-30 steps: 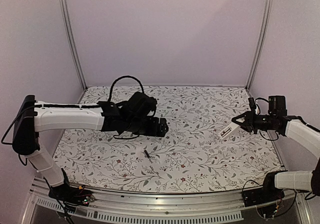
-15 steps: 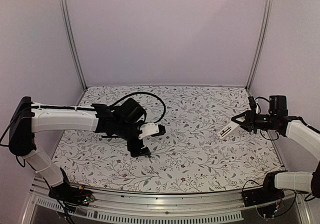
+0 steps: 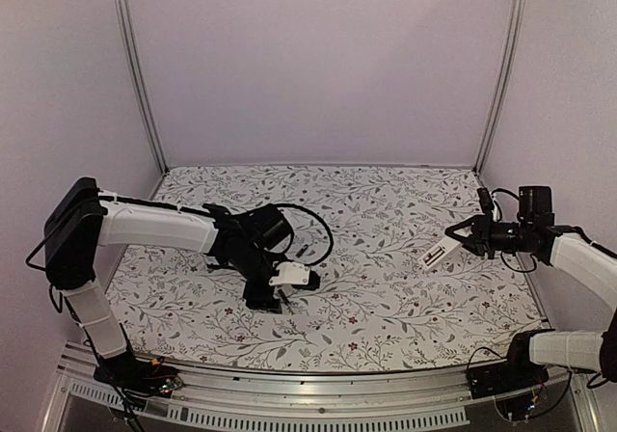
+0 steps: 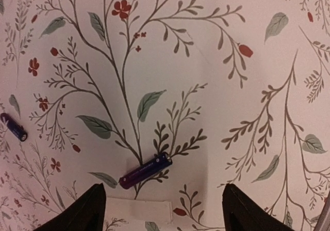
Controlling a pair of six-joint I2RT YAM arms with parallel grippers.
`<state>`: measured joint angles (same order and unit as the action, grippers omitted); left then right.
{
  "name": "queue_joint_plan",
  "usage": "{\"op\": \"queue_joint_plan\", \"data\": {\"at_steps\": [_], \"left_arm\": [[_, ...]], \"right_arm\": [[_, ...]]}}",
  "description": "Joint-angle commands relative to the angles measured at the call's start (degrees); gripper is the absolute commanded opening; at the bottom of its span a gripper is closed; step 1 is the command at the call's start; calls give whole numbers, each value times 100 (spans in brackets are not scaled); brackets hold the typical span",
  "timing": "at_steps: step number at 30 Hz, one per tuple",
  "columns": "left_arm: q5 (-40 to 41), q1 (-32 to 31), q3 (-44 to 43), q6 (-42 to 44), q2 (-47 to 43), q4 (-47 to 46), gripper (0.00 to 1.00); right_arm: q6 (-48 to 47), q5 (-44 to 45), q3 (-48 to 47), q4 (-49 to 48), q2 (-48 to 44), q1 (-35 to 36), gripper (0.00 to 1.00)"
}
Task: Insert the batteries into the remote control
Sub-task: Pick up the battery from the center of the board.
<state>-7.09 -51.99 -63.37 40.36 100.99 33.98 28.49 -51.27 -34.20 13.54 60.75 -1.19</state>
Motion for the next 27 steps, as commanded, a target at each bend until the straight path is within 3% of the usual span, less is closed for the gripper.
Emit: {"op": "queue_joint_plan", "data": {"at_steps": [1,7,11,27], "left_arm": [[28,66,-241,380,177,-25,78],[140,24,-281,676,377,-291,77],[238,22,-372,838,578,-192,71],[213,46,-815,813,1305,298,20]], "right_arm": [[3,-67,62,-115,-5,-8,0],[28,-95,53,-175,80,-5,0],[42,-94,53,-178,68,-4,0],[43,-129,45,-364,304,-5,0]]}}
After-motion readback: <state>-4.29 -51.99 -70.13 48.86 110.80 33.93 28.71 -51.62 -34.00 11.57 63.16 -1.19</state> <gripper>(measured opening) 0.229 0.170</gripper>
